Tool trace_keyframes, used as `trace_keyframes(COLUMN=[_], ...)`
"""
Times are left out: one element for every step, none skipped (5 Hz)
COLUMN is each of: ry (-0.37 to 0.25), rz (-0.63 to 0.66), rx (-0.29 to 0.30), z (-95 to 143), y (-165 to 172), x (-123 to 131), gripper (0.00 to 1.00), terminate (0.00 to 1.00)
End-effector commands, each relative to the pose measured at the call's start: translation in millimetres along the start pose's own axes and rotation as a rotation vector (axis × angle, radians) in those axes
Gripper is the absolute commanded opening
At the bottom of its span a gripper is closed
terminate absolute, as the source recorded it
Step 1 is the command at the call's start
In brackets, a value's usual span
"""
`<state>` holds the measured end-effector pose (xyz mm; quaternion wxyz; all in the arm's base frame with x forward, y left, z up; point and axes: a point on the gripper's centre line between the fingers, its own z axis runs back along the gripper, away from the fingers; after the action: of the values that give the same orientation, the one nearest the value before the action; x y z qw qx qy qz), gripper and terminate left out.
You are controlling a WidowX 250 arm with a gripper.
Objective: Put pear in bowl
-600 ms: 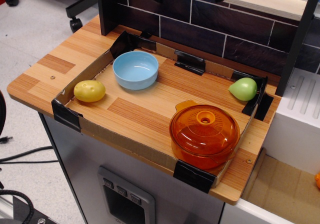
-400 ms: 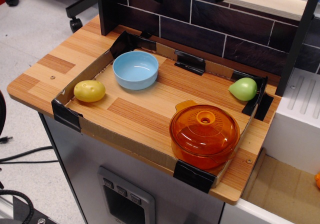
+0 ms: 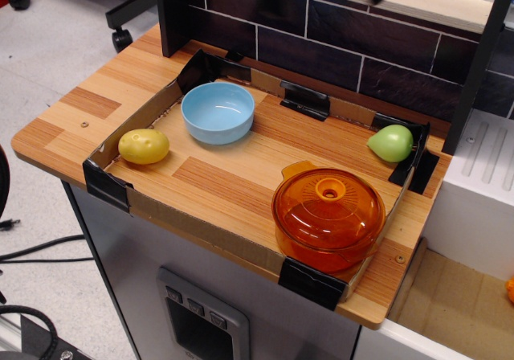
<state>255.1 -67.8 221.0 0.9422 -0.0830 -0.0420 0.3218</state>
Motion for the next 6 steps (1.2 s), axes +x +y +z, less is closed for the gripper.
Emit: trace_keyframes(ry=[-0.130,-0.106,-0.058,-0.006,0.022,0.013], rz=[0.457,0.578,0.556,0.545,0.498,0.469], rx=[0.024,-0.005,-0.025,-0.022,-0.024,-0.017], z=[-11.9,-27.8,-45.0,-65.3,-86.6,-102.2], y=[-26.0,-25.2,-27.9,-28.2,-31.5,-30.9], x=[24.2,34.8,45.7,59.2,72.1,81.2], gripper=[1.00,1.00,1.00,1.00,1.00,1.00], terminate=[0.00,0.00,0.00,0.00,0.00,0.00])
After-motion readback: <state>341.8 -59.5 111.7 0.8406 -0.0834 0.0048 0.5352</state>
